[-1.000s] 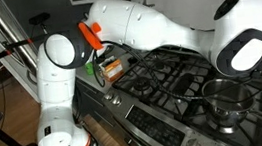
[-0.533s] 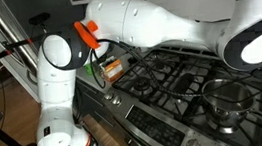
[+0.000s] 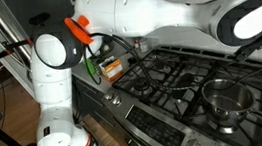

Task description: Move the pot from the rear right plate onto the front right plate of the stove, pick up the pink towel and use it to wipe the pot on the stove

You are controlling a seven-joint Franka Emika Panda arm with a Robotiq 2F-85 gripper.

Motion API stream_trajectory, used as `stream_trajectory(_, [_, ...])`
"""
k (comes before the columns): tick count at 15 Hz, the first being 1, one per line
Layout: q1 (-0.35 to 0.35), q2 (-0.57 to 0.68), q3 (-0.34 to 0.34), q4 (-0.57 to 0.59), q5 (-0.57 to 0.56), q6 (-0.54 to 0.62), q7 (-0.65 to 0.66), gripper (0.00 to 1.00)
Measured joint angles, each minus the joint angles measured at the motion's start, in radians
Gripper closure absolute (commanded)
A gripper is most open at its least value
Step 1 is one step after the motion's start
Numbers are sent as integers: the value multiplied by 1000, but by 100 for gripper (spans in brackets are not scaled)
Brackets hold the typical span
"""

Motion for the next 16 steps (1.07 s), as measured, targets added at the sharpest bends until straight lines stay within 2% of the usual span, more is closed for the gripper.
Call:
stream_trajectory(5, [37, -132, 35, -31, -6, -264, -172, 0])
stream_trajectory(8, [32, -215, 81, -68, -12, -391, -282, 0])
stream_trajectory(13, [30, -321, 144, -138, -21, -547, -480, 0])
stream_trajectory(16, [30, -352, 169, -165, -56, -602, -578, 0])
